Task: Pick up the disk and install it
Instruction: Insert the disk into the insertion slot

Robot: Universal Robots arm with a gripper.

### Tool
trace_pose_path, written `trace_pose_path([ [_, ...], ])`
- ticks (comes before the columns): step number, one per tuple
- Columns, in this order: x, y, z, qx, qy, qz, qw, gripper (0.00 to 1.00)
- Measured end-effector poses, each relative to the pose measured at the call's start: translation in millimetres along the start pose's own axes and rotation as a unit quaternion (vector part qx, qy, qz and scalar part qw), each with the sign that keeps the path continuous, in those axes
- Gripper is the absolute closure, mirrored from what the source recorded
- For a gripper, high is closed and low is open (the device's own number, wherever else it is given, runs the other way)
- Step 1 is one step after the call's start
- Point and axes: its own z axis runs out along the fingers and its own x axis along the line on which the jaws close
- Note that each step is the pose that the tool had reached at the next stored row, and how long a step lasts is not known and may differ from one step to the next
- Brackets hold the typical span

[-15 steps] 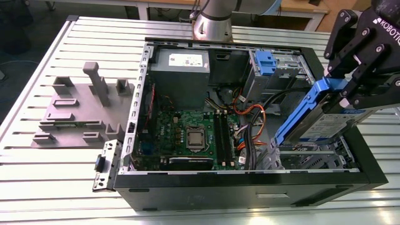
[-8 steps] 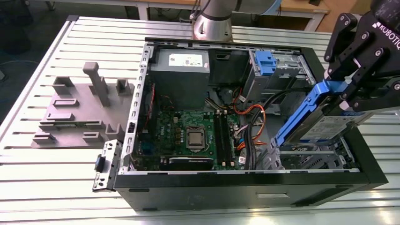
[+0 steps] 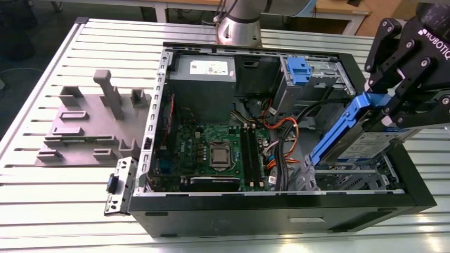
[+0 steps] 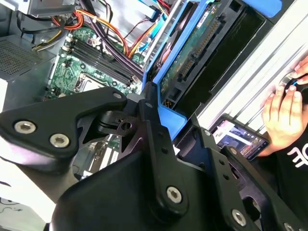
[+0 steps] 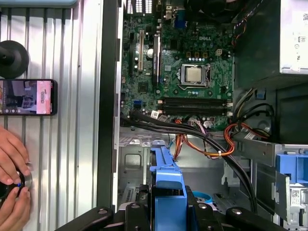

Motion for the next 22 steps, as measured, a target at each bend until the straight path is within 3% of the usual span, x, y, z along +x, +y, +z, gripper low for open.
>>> trace_pose_path([
  [7, 0.6, -0.5, 3.9, 0.0000, 0.0002, 0.002, 1.00000, 0.64],
  [18, 0.7, -0.5, 4.2, 0.0001, 0.0002, 0.002, 1.00000, 0.62],
  [19, 0.7, -0.5, 4.8, 0.0001, 0.0000, 0.002, 1.00000, 0.56],
  [22, 0.9, -0.6, 9.4, 0.0001, 0.0002, 0.002, 1.00000, 0.56],
])
